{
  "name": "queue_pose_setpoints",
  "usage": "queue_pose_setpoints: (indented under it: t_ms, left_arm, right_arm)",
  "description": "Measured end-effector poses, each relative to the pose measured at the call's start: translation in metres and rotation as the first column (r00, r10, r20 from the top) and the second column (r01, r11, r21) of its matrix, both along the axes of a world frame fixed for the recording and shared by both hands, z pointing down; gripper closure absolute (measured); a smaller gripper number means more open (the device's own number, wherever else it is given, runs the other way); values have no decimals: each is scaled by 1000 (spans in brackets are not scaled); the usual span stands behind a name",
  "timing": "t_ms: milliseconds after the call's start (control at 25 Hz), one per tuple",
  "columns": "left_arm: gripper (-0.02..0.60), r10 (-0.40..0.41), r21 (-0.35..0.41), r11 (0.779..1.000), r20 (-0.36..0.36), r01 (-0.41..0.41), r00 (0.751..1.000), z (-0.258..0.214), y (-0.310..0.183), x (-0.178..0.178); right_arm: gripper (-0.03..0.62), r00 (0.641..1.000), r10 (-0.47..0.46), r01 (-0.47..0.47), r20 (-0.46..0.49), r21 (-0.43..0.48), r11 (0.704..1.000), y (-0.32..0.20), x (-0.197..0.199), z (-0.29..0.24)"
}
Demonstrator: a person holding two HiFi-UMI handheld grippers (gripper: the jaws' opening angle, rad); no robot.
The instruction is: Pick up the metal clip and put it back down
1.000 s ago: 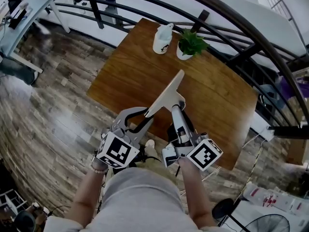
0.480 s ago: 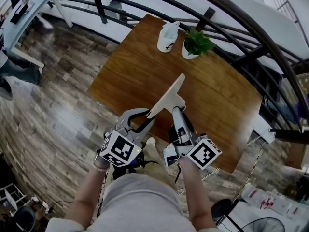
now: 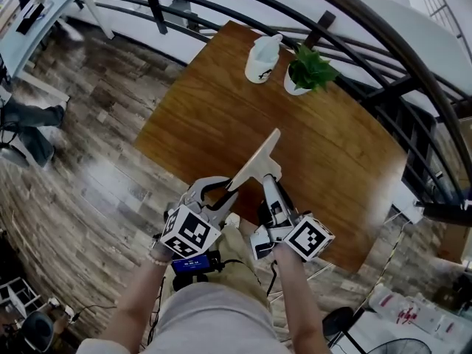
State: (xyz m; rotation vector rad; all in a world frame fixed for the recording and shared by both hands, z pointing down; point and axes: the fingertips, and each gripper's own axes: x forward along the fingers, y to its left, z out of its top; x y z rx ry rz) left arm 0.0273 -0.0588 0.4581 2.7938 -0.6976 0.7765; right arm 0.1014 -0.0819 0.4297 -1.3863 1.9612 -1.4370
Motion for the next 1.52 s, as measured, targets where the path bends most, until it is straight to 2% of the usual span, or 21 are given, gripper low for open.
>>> queue_pose_setpoints:
  t_ms: [280, 480, 680, 1000, 1520]
  left_arm:
    - [482, 16, -57, 998, 28, -14, 999, 32, -2, 5]
    - [482, 5, -102, 995, 43, -1, 999, 54, -4, 5]
    - [482, -8, -146, 989, 69, 18, 998, 76, -7, 2]
    - [483, -14, -205, 978, 108, 36, 994, 104, -14, 7]
    - [481, -32, -245, 967, 174, 75, 984, 127, -19, 9]
  right_arm:
    - [539, 1000, 18, -17, 21, -88, 996, -2, 6, 36]
    - [539, 999, 16, -12, 34, -112, 994, -5, 4, 55]
    - [539, 1000, -3, 2, -7, -136, 991, -10, 1, 75]
    - [539, 1000, 15, -14, 4, -199, 980, -16, 6, 105]
    - [539, 1000, -26, 27, 9, -264, 964, -19, -1, 129]
